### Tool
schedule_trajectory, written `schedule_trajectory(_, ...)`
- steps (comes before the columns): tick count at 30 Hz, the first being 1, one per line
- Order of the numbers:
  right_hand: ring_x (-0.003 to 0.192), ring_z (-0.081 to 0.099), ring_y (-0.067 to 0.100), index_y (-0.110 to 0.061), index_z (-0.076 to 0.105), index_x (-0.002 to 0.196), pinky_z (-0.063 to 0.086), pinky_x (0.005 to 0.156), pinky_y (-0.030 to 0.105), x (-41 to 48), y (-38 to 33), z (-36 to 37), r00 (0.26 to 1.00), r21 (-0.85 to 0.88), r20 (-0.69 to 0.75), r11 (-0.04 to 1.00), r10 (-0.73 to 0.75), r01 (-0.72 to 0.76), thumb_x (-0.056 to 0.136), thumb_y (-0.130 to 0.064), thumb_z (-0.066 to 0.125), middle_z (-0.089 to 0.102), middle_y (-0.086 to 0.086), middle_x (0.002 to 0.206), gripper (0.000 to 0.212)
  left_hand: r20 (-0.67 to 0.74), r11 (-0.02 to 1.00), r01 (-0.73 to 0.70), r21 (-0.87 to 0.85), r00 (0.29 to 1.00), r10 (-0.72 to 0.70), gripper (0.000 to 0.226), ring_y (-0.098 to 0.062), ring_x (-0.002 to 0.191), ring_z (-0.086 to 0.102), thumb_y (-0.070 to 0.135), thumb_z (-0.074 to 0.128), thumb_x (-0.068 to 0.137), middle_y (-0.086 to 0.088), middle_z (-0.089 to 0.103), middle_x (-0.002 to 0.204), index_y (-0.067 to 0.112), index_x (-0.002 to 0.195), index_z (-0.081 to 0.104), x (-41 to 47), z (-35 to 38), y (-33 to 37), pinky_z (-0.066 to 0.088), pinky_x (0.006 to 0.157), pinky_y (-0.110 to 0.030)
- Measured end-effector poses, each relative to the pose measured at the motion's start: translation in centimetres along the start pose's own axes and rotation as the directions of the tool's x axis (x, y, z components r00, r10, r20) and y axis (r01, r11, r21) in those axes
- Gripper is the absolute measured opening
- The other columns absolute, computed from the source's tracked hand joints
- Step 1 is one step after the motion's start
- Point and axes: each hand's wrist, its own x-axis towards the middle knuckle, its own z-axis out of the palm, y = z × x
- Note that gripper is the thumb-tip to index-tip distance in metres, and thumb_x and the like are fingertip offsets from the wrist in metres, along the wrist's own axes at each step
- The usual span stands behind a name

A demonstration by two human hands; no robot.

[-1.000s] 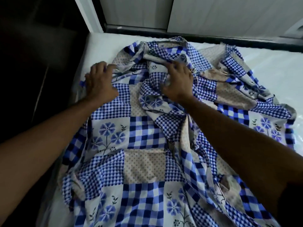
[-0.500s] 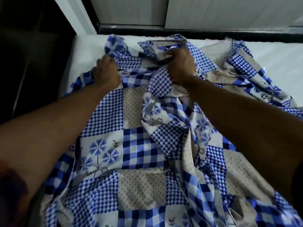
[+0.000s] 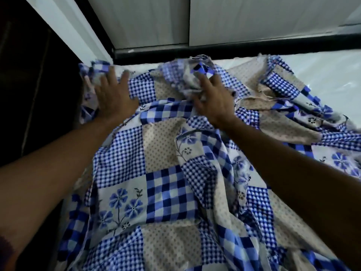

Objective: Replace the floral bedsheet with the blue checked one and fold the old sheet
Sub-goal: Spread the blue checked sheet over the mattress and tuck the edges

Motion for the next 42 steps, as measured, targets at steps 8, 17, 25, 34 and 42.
schedule_trajectory(8, 0.100, 0.060, 0.038, -0.040, 0.051, 0.142, 0.048, 0.072, 0.041, 0.0, 0.5, -0.2, 0.937, -0.230, 0.336, 0.957, -0.091, 0.176, 0.093, -0.036, 0.066, 0.047, 0.009, 0.126, 0.052, 0.401, 0.998, -0.049, 0.025, 0.915, 0.035, 0.070, -0.047, 0.141, 0.018, 0.063, 0.039, 0.098, -0.012, 0.010, 0.162, 0.033, 0.156, 0.015, -2.0, 3.4, 7.4, 0.029, 0.109, -0.063)
schedule_trajectory(17, 0.106, 0.058, 0.044, -0.009, 0.072, 0.108, 0.044, 0.083, 0.044, 0.5, 16.3, -16.7, 0.935, -0.111, -0.218, 0.944, 0.281, -0.309, 0.092, -0.033, 0.056, 0.059, 0.023, 0.118, 0.033, 0.475, 0.992, 0.113, -0.054, 0.877, -0.074, 0.079, -0.050, 0.144, 0.021, 0.065, 0.032, 0.098, -0.016, 0.008, 0.164, 0.023, 0.159, 0.003, 4.2, 6.1, 2.4, 0.025, 0.114, -0.064)
schedule_trajectory(25, 0.140, 0.037, 0.038, -0.030, 0.038, 0.152, 0.027, 0.113, 0.056, -5.4, 14.6, -14.9, 0.974, -0.233, -0.108, 0.947, 0.199, -0.220, 0.083, -0.059, 0.051, 0.030, 0.014, 0.160, 0.076, 0.038, 0.955, -0.141, -0.263, 0.987, 0.156, 0.068, -0.050, 0.112, 0.053, 0.055, 0.049, 0.087, -0.030, 0.054, 0.127, -0.001, 0.126, 0.056, -4.9, 0.8, 11.0, 0.047, 0.090, -0.064)
schedule_trajectory(34, 0.109, 0.057, 0.043, -0.023, 0.053, 0.135, 0.053, 0.079, 0.046, -15.8, 12.5, -8.6, 0.923, -0.244, 0.355, 0.968, 0.150, -0.063, 0.082, -0.010, 0.071, 0.038, 0.011, 0.134, 0.058, 0.577, 0.953, -0.092, -0.287, 0.778, 0.249, 0.091, -0.040, 0.151, -0.003, 0.058, 0.066, 0.087, 0.005, -0.012, 0.166, 0.052, 0.154, 0.005, -15.4, 2.6, 22.9, 0.017, 0.115, -0.066)
schedule_trajectory(42, 0.110, 0.051, 0.045, -0.001, 0.066, 0.111, 0.047, 0.086, 0.049, -14.9, 26.2, -23.0, 0.870, -0.375, -0.306, 0.791, 0.386, -0.483, 0.090, -0.008, 0.048, 0.055, 0.023, 0.117, 0.028, 0.577, 0.969, -0.148, -0.198, 0.781, 0.237, 0.087, -0.042, 0.150, 0.008, 0.032, 0.067, 0.093, -0.001, -0.010, 0.167, 0.042, 0.157, 0.009, -14.7, 2.8, 22.9, 0.024, 0.112, -0.060)
